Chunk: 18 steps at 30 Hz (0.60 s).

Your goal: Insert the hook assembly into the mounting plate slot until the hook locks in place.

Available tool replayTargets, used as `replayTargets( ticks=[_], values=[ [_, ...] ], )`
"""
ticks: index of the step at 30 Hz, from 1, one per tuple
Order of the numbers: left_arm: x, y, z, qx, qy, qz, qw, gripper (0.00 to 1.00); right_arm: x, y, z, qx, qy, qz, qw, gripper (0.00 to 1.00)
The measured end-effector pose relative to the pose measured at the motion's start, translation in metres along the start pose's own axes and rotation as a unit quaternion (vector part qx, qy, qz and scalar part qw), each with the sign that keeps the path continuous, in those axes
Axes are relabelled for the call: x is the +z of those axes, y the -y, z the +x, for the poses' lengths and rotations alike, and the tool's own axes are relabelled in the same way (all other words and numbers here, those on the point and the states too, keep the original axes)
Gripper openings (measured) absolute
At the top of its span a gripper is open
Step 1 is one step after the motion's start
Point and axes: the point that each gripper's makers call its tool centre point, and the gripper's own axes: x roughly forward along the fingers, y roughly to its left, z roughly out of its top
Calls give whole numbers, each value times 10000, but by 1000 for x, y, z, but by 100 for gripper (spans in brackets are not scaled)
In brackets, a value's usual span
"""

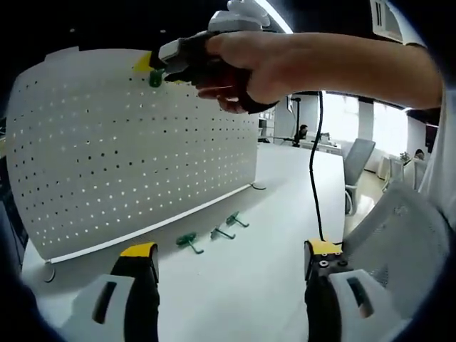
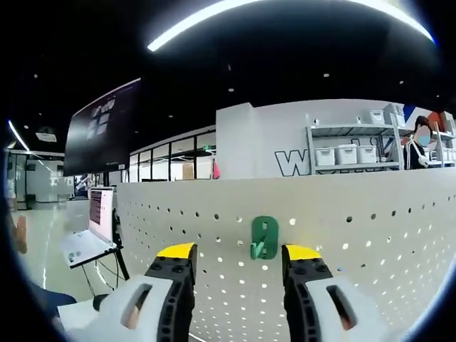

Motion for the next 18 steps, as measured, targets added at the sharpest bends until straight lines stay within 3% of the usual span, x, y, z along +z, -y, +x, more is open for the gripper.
replayTargets(
  ticks=[8,12,14,18],
  values=[
    [-1,-2,0,16,-12,0,10000,87,0,1,-1,50,4,-62,10000,49],
    [-1,-3,0,29,2,-15,10000,87,2,1,-7,230,65,-58,9997,49],
    [-1,-4,-1,42,-3,-16,10000,87,0,1,-10,376,24,184,9991,50],
    [-1,-8,-1,83,11,-59,9999,87,-1,0,-19,555,66,23,9984,51]
  ],
)
